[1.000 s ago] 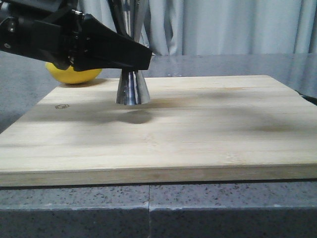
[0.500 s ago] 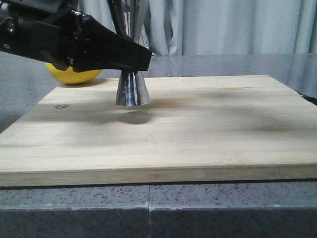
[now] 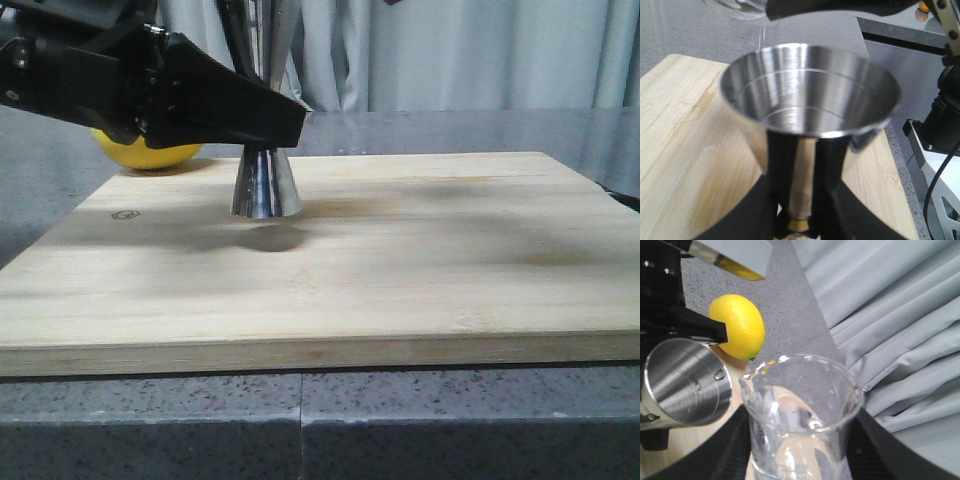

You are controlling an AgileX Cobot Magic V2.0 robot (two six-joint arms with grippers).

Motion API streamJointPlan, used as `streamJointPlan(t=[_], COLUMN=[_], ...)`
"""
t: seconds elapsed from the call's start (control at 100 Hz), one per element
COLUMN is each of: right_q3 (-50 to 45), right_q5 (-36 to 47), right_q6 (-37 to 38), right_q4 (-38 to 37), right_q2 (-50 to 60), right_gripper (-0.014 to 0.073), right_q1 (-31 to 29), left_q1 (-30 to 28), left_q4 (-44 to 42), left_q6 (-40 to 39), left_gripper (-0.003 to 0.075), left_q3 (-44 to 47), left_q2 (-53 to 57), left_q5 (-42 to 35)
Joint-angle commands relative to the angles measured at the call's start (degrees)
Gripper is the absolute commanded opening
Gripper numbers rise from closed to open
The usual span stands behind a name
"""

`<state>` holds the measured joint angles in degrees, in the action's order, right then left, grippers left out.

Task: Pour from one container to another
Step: 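Position the beaker spout above the jigger's upper cup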

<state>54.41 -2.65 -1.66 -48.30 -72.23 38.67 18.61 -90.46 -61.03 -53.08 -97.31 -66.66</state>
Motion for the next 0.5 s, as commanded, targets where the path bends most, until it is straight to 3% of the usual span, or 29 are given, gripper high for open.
streamJointPlan(t=[0.0,0.49], right_q3=[2.22,2.22], right_q5=[2.65,2.65], right_q6=[-0.28,-0.28], right_q4=[-0.93,-2.09], right_q2=[1.99,1.99], right_gripper=[0.0142,0.0142], right_q1=[0.06,1.17], left_q1=[0.65,0.84], left_q4=[2.39,2.39], left_q6=[-0.34,-0.34], left_gripper=[-0.0002,-0.0002], left_q3=[-1.56,-1.56], left_q2=[2.69,2.69], left_q5=[-5.28,-5.61])
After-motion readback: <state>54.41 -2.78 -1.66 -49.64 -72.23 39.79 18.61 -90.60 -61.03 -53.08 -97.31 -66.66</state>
